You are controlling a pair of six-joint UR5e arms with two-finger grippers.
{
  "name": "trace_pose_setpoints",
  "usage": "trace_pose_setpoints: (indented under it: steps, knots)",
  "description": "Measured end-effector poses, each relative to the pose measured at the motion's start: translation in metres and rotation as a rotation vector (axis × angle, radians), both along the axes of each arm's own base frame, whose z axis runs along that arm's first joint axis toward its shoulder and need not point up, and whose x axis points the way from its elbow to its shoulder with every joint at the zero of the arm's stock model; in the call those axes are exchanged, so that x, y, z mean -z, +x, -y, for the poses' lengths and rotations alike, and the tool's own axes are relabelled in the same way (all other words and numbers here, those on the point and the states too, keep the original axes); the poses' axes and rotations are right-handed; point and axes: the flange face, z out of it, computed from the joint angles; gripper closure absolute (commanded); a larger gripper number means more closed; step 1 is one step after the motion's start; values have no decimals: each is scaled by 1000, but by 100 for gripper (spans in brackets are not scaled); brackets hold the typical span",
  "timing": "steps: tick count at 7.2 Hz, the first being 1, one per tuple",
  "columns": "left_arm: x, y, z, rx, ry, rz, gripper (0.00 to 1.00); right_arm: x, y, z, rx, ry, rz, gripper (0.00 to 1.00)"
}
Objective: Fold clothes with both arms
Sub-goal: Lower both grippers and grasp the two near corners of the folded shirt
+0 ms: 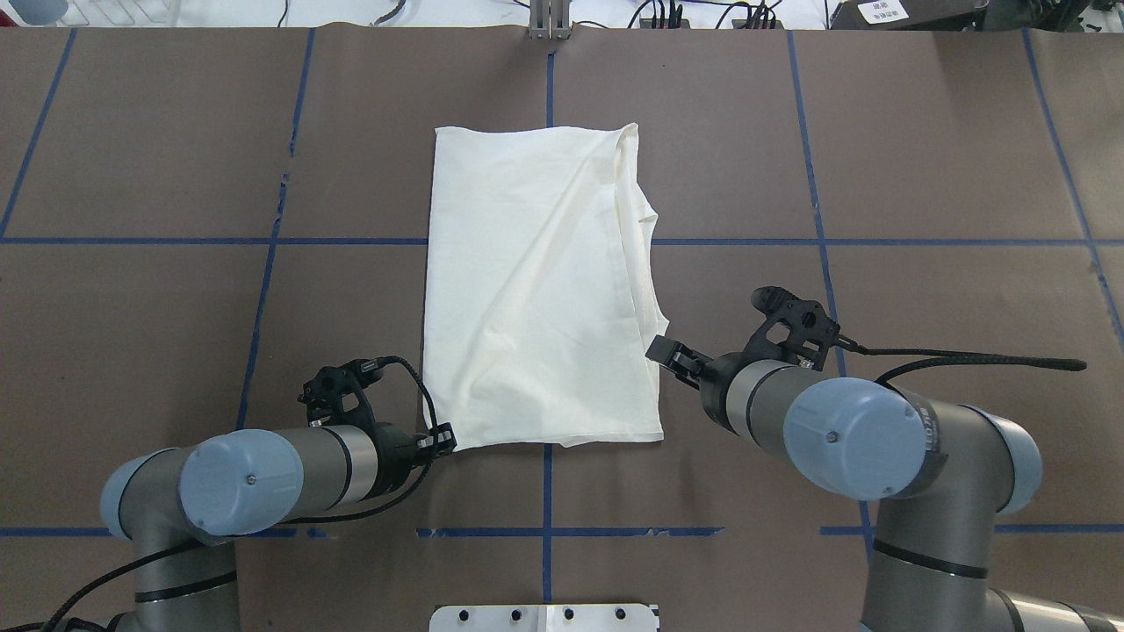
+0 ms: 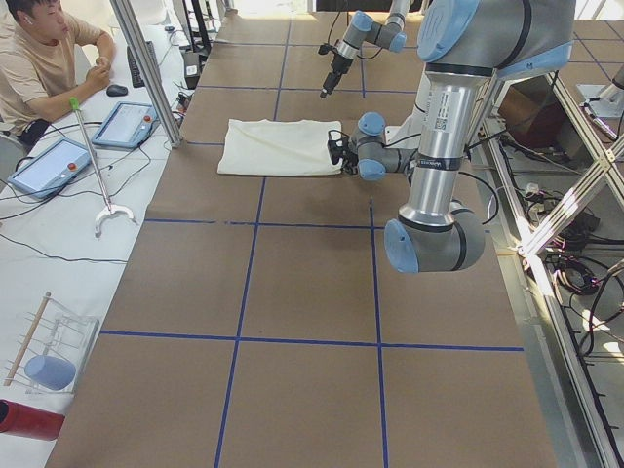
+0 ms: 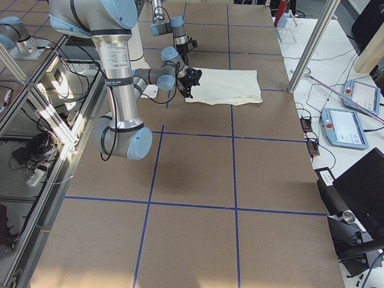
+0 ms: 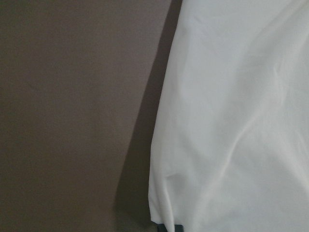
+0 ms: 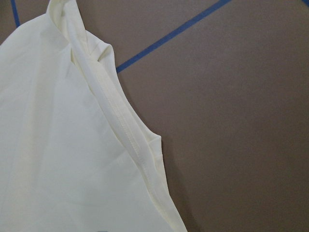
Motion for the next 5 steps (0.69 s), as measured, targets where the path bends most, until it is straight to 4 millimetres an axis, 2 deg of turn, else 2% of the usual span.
trace_pose_setpoints:
  steps: [1, 2, 4, 5]
  knots:
    - [3, 0, 0, 0, 2, -5, 100, 10, -22, -9, -23, -61, -38, 3]
    - [6, 0, 0, 0, 4, -10, 100, 10, -42, -12, -42, -85, -70, 3]
    - [7, -1, 0, 0, 4, -13, 100, 4, -75, -11, -52, -98, -116, 2]
    - [7, -1, 0, 0, 4, -14, 100, -1, -85, -10, -56, -99, -134, 2]
